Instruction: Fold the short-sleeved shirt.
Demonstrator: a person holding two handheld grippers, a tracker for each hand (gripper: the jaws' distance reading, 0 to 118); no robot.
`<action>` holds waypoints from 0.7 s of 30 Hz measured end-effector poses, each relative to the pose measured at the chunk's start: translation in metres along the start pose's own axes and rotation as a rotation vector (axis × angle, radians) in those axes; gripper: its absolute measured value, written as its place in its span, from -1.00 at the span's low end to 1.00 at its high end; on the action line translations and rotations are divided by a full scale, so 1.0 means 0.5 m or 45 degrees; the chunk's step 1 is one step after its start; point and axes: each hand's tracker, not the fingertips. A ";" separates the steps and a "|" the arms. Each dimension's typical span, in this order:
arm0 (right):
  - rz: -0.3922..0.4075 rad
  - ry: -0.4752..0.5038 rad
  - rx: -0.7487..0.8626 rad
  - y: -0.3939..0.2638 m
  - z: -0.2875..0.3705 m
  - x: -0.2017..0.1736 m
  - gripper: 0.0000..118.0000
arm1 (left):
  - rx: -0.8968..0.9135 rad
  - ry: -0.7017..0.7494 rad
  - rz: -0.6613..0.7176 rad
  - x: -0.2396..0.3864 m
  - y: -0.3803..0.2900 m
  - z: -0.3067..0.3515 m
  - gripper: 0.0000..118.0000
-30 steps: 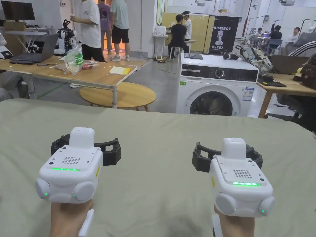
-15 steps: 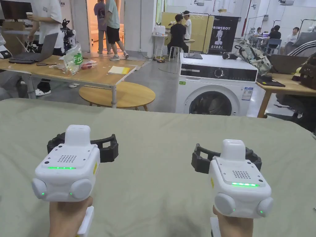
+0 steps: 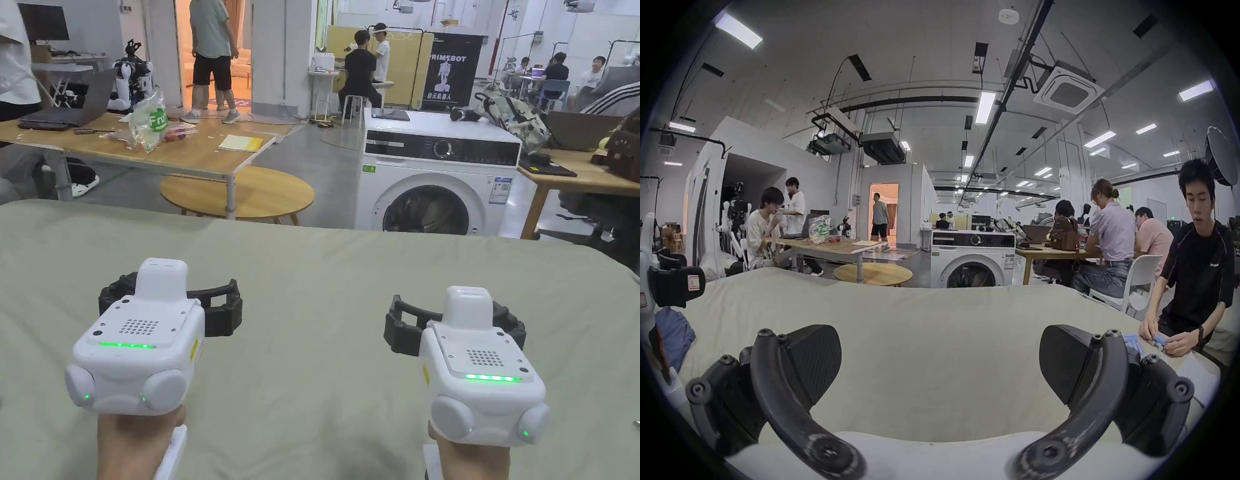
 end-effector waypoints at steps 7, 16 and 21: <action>-0.011 -0.008 -0.002 -0.001 0.001 0.002 1.00 | 0.013 -0.020 -0.010 0.003 0.001 0.005 0.99; 0.016 0.003 0.010 0.002 0.005 -0.004 1.00 | 0.018 -0.029 -0.009 0.008 0.004 0.007 0.99; 0.005 -0.005 0.017 0.007 0.003 -0.004 1.00 | 0.018 -0.020 -0.003 0.006 0.001 0.009 0.99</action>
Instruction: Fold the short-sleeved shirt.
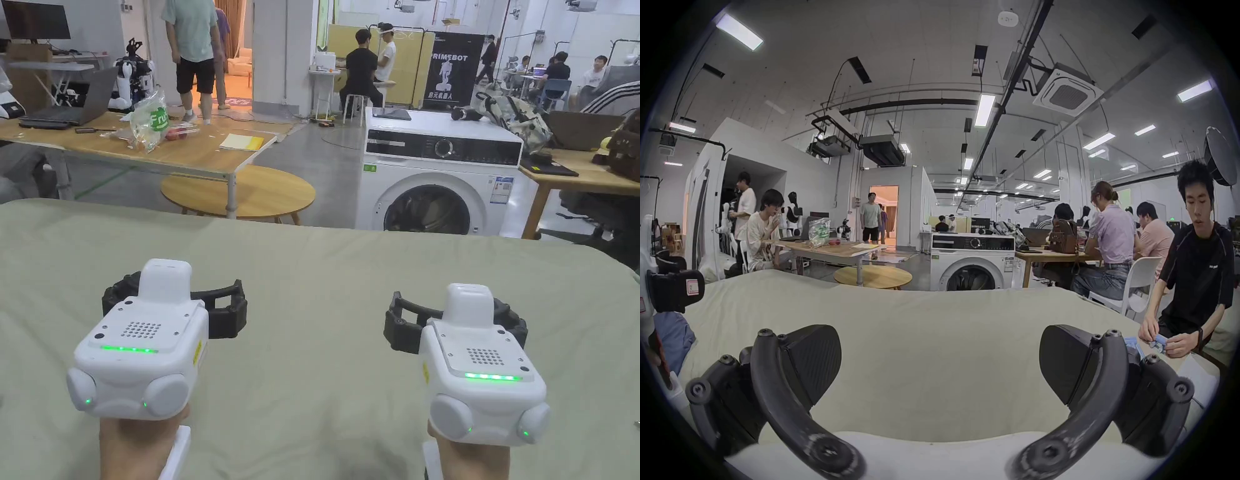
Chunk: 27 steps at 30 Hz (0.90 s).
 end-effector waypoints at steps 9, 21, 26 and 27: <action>-0.003 0.018 -0.027 0.001 -0.003 0.000 1.00 | 0.019 0.018 0.019 -0.004 0.007 0.005 0.99; 0.018 -0.006 -0.005 0.005 0.004 -0.012 0.99 | 0.010 0.010 0.013 -0.007 0.006 0.010 0.98; 0.029 -0.014 -0.006 0.004 0.008 -0.013 -0.09 | 0.024 0.003 0.026 -0.006 0.006 0.015 0.25; 0.026 -0.027 -0.014 0.005 0.008 -0.013 -0.30 | 0.018 -0.004 0.024 -0.005 0.007 0.014 -0.09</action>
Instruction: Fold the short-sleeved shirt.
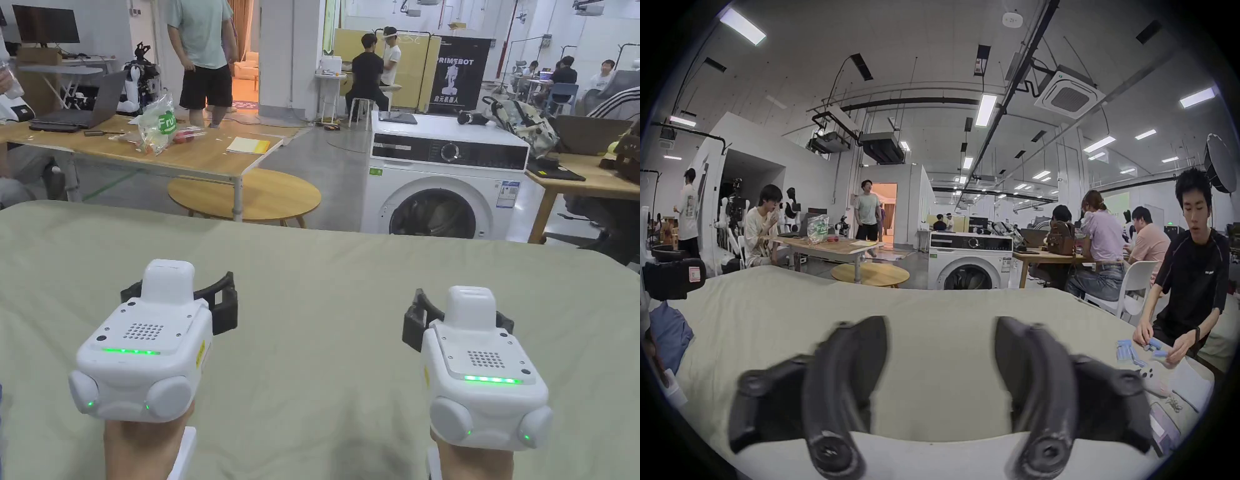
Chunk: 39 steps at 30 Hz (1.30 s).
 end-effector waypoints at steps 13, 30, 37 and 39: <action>-0.025 -0.033 0.014 0.004 0.013 0.007 -1.00 | -0.033 0.026 -0.024 0.009 0.002 0.002 -1.00; -0.016 0.275 -0.025 0.028 0.035 -0.236 -1.00 | -0.254 0.211 -0.082 -0.235 0.051 0.107 -1.00; 0.005 0.446 -0.081 0.013 0.059 -0.378 -1.00 | -0.554 0.393 0.047 -0.424 0.030 0.177 -1.00; 0.038 0.474 -0.089 0.005 0.065 -0.407 -1.00 | -0.697 0.385 0.125 -0.477 0.013 0.185 -1.00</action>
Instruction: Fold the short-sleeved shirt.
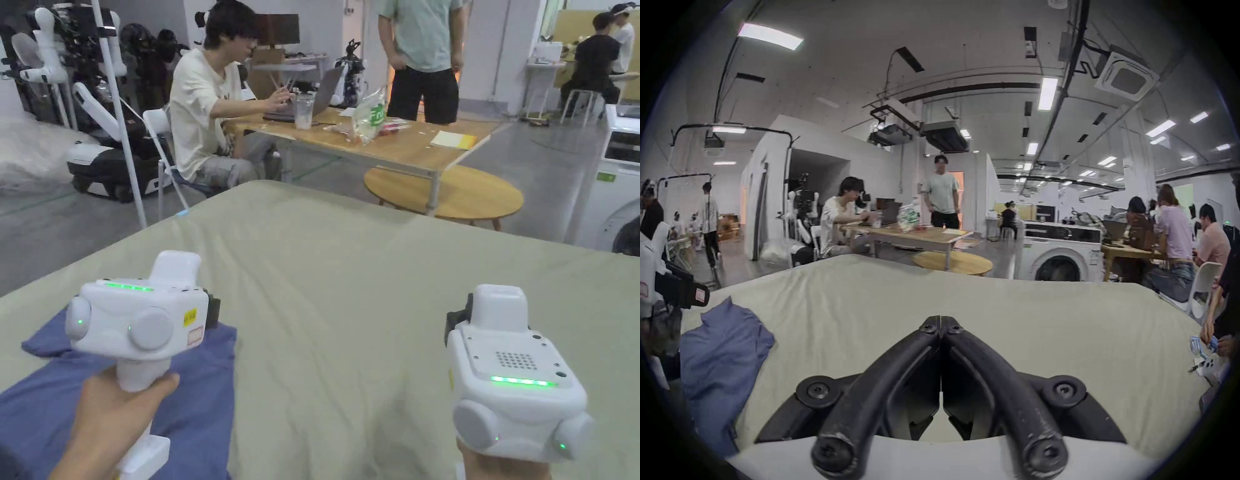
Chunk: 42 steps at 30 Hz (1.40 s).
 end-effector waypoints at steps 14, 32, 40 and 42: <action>0.069 0.038 -0.130 -0.047 -0.026 -0.024 -1.00 | -0.653 -0.094 0.176 -0.188 -0.081 -0.179 0.50; 0.099 0.029 -0.187 -0.070 -0.027 -0.003 -1.00 | -0.480 0.014 0.116 -0.183 -0.162 -0.206 -1.00; 0.087 0.010 -0.151 -0.027 0.001 0.030 -1.00 | -0.181 -0.087 0.193 -0.180 -0.087 -0.108 -1.00; 0.077 -0.003 -0.145 -0.043 -0.007 0.042 -1.00 | -0.112 -0.103 0.165 -0.161 -0.045 -0.083 -1.00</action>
